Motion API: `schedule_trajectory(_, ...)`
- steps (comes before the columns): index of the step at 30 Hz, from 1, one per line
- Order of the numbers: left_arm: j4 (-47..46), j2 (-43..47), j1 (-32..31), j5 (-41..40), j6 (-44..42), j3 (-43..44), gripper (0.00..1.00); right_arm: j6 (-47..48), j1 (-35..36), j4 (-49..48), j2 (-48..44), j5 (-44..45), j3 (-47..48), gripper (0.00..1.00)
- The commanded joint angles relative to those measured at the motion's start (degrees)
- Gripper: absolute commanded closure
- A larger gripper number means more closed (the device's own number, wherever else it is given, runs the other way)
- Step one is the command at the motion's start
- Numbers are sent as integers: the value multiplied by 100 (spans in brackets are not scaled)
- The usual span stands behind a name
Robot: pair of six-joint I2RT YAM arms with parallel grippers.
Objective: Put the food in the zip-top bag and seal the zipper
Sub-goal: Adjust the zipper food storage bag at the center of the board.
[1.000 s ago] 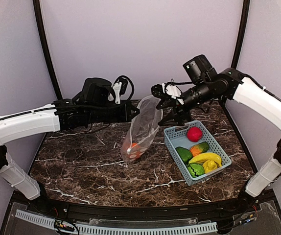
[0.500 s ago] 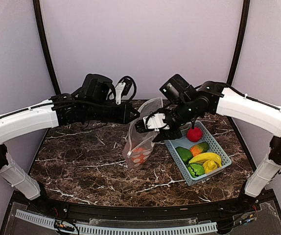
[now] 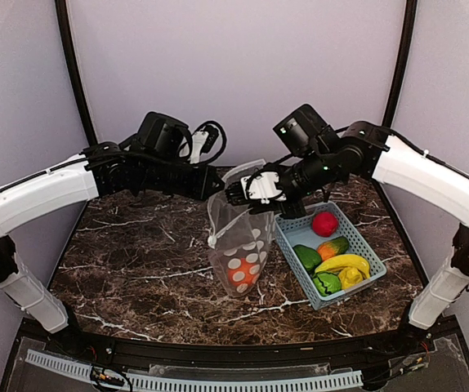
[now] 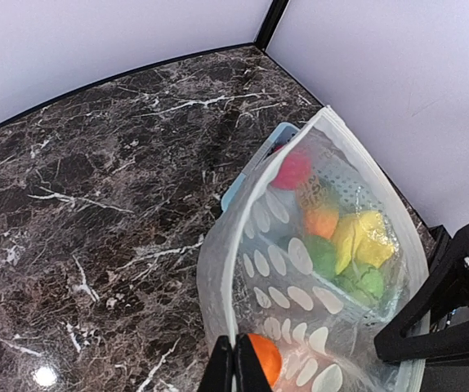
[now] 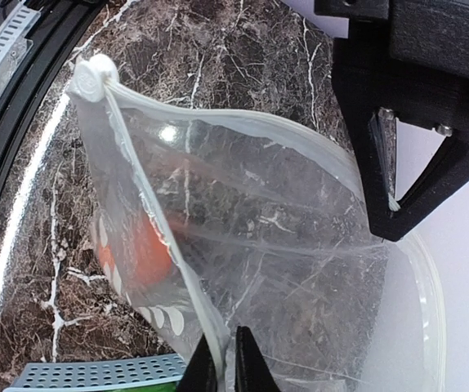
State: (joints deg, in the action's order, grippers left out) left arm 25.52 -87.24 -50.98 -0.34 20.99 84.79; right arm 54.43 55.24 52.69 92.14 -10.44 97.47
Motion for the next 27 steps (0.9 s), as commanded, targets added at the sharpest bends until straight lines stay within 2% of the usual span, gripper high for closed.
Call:
schedule_trajectory(1,472,-54,40,-328,-354,285,99,48,62,-87,5,-9,-37,90)
schedule_trajectory(3,572,-70,61,-482,-490,369,99,1,59,-51,26,-63,42,86)
schedule_trajectory(8,781,-31,124,-781,-826,534,99,-298,15,-83,-11,-235,218,60)
schedule_trajectory(14,904,-23,220,-959,-1163,559,99,-568,-396,-115,-180,-730,162,53)
schedule_trajectory(17,799,-90,228,-1023,-1331,419,99,-706,-754,-363,-330,-584,-71,51)
schedule_trajectory(24,340,-218,238,-609,-1401,114,99,-1224,-2168,-945,-778,-960,-1104,45)
schedule_trajectory(27,76,-123,249,-515,-1409,-85,99,-1416,-2541,-990,-1011,-977,-1599,34)
